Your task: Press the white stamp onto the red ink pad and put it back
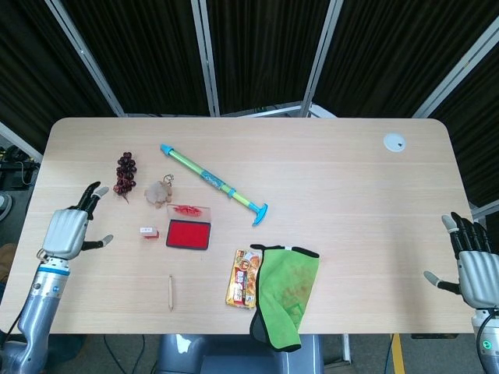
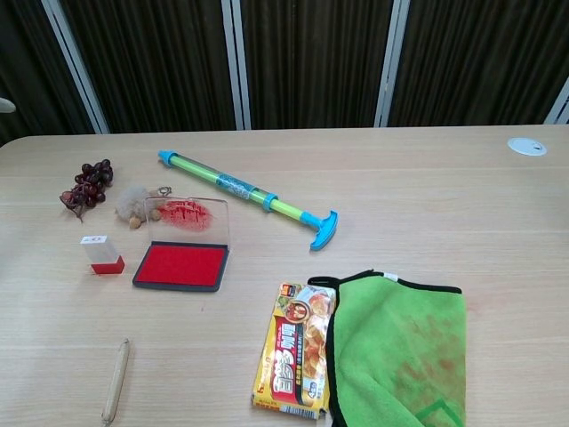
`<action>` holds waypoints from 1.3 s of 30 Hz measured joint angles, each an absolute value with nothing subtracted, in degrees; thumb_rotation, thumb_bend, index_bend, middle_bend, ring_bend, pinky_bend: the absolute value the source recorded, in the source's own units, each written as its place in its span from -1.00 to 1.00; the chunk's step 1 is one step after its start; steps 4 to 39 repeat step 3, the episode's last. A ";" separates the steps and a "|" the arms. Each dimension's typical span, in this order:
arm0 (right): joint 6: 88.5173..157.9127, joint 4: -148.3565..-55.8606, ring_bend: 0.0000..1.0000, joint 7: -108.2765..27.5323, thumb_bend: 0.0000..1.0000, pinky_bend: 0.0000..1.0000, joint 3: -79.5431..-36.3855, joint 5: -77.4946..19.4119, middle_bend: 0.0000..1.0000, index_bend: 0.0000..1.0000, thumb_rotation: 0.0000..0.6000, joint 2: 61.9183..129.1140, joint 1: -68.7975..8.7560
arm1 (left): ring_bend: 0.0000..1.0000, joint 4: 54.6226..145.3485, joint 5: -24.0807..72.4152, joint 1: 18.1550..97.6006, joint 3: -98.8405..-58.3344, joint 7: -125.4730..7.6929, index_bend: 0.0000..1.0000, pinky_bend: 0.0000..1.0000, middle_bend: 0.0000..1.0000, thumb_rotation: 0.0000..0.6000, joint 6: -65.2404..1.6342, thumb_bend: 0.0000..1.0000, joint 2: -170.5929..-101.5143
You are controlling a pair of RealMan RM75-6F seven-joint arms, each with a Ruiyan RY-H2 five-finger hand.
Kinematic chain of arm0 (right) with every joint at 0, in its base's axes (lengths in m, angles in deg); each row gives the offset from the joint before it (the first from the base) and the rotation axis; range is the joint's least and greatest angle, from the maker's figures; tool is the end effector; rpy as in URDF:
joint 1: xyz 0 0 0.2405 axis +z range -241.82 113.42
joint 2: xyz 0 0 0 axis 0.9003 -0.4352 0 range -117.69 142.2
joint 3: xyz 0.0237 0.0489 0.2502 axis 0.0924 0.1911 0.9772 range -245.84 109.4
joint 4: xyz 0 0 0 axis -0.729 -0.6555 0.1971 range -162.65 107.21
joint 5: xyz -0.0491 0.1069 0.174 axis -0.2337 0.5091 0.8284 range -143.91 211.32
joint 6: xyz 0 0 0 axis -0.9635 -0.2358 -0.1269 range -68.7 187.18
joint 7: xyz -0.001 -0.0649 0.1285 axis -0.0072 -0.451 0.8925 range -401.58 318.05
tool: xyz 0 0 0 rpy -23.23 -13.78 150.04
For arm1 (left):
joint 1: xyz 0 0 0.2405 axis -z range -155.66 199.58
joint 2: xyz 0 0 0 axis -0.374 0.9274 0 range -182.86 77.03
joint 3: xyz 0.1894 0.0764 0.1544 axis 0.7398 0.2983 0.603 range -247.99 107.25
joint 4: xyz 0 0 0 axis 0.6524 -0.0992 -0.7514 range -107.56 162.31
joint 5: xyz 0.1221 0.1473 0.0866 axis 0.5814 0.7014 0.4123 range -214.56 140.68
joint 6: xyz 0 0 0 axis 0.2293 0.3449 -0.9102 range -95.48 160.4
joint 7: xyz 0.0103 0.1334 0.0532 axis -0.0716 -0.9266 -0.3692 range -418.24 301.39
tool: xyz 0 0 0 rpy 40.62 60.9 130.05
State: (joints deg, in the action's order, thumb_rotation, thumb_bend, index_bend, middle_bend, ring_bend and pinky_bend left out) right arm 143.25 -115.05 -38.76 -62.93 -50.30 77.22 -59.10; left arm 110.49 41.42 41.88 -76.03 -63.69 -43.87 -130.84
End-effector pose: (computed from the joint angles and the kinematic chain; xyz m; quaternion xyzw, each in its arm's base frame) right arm -0.3281 -0.1924 0.1693 0.5788 -0.3814 0.3887 0.6070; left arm -0.2776 0.2707 0.0868 -0.6277 -0.3734 -0.4073 0.5484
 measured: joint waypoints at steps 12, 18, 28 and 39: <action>143.47 -115.28 -1.00 -38.47 -1.00 -1.00 -63.07 -50.64 -1.00 -1.00 1.00 77.00 -59.18 | -1.00 113.72 42.14 39.08 -75.01 -65.49 -1.00 -1.00 -1.00 1.00 -47.82 -1.00 -128.59; 143.47 -115.28 -1.00 -38.47 -1.00 -1.00 -63.07 -50.64 -1.00 -1.00 1.00 77.00 -59.18 | -1.00 113.72 42.14 39.08 -75.01 -65.49 -1.00 -1.00 -1.00 1.00 -47.82 -1.00 -128.59; 143.47 -115.28 -1.00 -38.47 -1.00 -1.00 -63.07 -50.64 -1.00 -1.00 1.00 77.00 -59.18 | -1.00 113.72 42.14 39.08 -75.01 -65.49 -1.00 -1.00 -1.00 1.00 -47.82 -1.00 -128.59; 143.47 -115.28 -1.00 -38.47 -1.00 -1.00 -63.07 -50.64 -1.00 -1.00 1.00 77.00 -59.18 | -1.00 113.72 42.14 39.08 -75.01 -65.49 -1.00 -1.00 -1.00 1.00 -47.82 -1.00 -128.59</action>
